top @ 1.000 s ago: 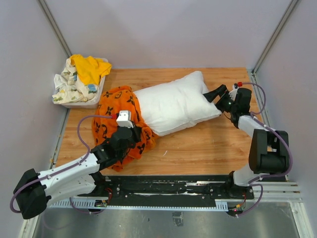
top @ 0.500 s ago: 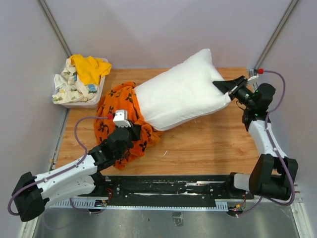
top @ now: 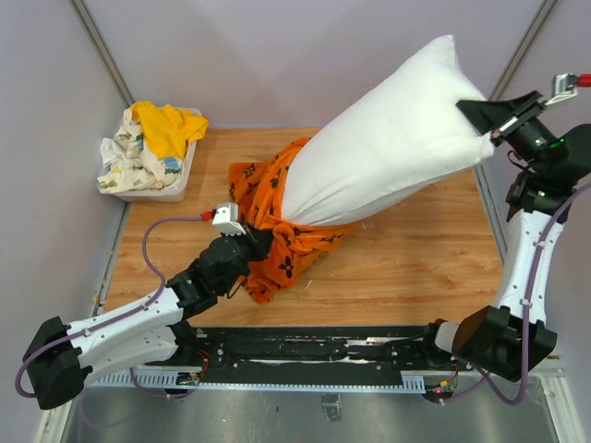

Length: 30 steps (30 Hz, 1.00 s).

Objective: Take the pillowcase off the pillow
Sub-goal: Remove the pillow from the pillowcase.

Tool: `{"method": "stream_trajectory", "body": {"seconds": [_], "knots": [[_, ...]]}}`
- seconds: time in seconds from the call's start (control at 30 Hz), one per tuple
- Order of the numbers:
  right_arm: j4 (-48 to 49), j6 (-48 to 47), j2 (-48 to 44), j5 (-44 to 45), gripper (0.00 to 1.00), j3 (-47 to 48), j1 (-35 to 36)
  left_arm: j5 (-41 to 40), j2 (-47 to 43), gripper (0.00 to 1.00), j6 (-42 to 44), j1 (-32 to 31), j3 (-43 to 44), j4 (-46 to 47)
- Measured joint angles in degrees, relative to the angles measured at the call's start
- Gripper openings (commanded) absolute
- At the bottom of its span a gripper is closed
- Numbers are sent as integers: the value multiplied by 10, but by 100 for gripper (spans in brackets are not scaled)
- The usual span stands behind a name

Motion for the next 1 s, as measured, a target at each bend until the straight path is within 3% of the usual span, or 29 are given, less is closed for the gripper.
{"method": "stream_trajectory", "body": {"seconds": [0.13,0.33,0.4,0.5,0.57,0.6,0.8,1.0], "knots": [[-15,11,4,16,1,57,-56,-30,11,0,-14,5,-21,-49],[-69,-8,-12,19,1,88,-65,-31,7,3,-42,5,-25,-65],[-73,-14,-19,19,1,83,-65,-30,5,26,-43,6,-27,-67],[-70,-17,-36,24,1,57,-67,-27,2,74,-27,8,-26,-74],[-62,-18,-45,35,1,38,-70,-43,-7,95,-7,13,-23,-109],[-56,-19,-48,43,1,27,-74,-51,-13,99,8,16,-20,-127],[-6,-12,-54,93,1,-39,-86,-35,-88,99,101,26,55,-154],[21,-10,-56,115,1,-85,-82,8,0,99,175,28,262,-134]]}}
